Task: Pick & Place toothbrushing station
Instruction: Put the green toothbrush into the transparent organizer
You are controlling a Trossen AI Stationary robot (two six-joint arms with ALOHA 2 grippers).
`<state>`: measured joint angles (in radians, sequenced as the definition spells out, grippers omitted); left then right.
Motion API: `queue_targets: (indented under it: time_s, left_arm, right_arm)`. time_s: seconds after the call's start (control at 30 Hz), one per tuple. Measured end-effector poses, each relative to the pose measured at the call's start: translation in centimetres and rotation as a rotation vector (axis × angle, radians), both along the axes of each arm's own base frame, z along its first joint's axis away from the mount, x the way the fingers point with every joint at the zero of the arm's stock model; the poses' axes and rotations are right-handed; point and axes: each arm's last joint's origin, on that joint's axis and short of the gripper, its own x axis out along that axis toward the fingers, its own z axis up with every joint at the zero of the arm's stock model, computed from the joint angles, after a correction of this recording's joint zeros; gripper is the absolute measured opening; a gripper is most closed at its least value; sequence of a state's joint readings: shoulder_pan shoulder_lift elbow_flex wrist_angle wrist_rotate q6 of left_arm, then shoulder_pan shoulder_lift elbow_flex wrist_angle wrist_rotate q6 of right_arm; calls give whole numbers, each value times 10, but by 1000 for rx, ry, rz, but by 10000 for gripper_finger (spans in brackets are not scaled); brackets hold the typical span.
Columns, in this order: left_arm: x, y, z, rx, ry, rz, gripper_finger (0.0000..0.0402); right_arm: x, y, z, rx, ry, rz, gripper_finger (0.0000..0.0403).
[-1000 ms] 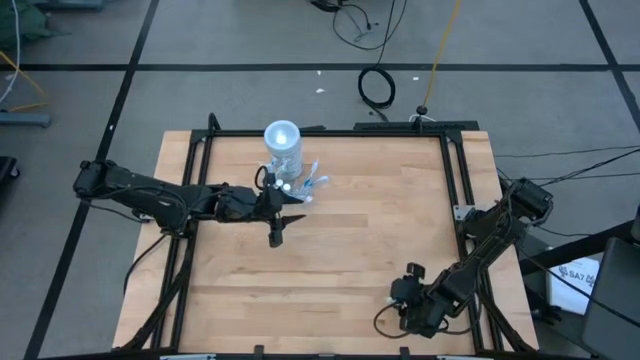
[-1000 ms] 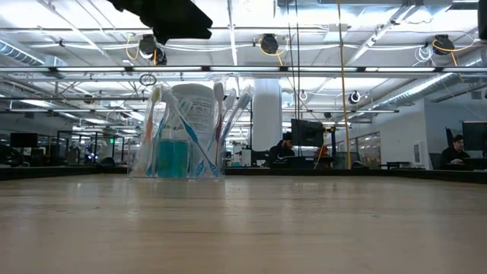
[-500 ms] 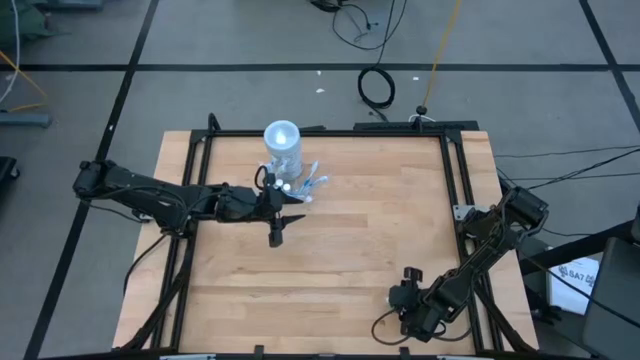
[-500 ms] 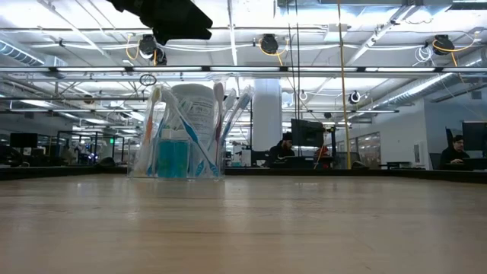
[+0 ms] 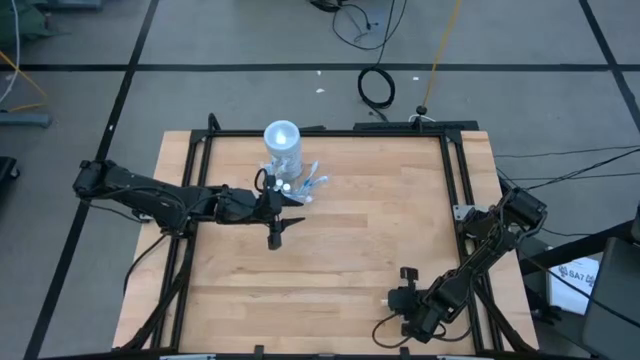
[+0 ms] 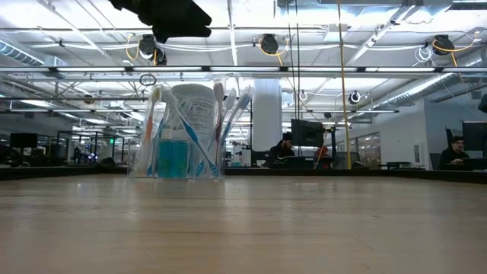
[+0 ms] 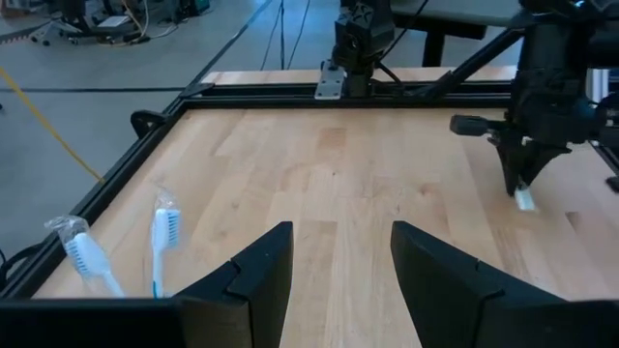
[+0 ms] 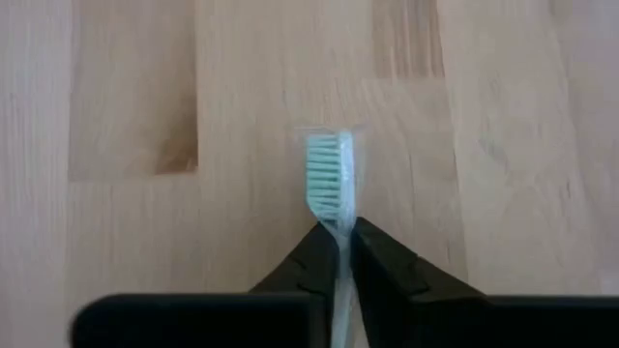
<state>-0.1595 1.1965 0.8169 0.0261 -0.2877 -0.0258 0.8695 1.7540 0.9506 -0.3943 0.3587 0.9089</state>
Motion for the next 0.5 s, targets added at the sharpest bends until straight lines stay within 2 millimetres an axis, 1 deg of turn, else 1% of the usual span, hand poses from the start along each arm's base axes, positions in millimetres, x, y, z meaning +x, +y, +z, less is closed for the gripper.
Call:
queue_targets:
  time_s: [0.03,0.1,0.17,0.27,0.37,0.43,0.5]
  left_arm:
    - [0,0,0,5,1,-3,180]
    - [0,0,0,15,2,-7,179]
    - [0,0,0,18,2,-8,180]
    - [0,0,1,19,-4,-5,179]
    - [-6,-1,6,20,-19,-9,179]
    - [-15,0,17,26,-62,12,179]
    - [-25,0,25,68,-77,36,179]
  right_arm:
    - [3,0,0,-10,-26,17,18]
    - [11,-1,2,-43,-103,40,10]
    - [22,-7,4,-107,-194,34,14]
    - [39,-19,17,-211,-336,13,24]
    - [61,-35,32,-346,-467,-11,23]
    - [79,-50,45,-447,-566,-46,17]
    - [97,-65,59,-537,-654,-74,12]
